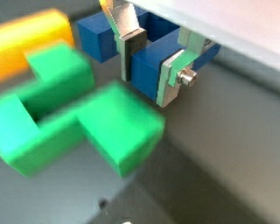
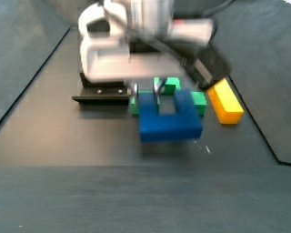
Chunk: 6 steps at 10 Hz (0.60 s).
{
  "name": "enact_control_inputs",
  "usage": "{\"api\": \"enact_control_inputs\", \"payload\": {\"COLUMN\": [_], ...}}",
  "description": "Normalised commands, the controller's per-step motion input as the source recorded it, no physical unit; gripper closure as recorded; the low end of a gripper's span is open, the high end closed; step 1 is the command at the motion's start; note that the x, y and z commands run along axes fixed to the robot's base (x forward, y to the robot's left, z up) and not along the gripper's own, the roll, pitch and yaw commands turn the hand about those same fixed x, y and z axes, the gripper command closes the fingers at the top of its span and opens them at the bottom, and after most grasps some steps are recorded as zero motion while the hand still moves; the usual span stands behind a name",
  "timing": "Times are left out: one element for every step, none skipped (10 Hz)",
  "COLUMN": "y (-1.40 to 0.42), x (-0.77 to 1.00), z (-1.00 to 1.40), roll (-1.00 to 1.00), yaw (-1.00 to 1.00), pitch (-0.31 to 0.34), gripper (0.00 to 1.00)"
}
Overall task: Pick up the blue object. Move up. Place the blue object on the fixture. Regrasp the blue object. Move to above the board. Insert the blue object.
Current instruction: Move up, then place the blue object on the fixture.
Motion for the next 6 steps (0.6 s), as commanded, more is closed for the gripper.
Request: {"api": "enact_control_inputs", "payload": {"y": [0.02, 0.00, 0.00, 0.09, 0.18, 0.00], "x": [0.00, 0.00, 0.00, 0.00, 0.00, 0.31], "z": [0.23, -0.07, 0.00, 0.00, 0.23, 0.70], "roll": [0.02, -0.04, -0.02, 0.00, -0.57, -0.75], "yaw": [-0.01, 0.00, 0.00, 0.03, 0.00, 0.00], "pitch": [-0.001, 0.086, 0.003, 0.011, -0.089, -0.223], "gripper": [1.00, 1.00, 1.00, 1.00, 1.00, 1.00]}}
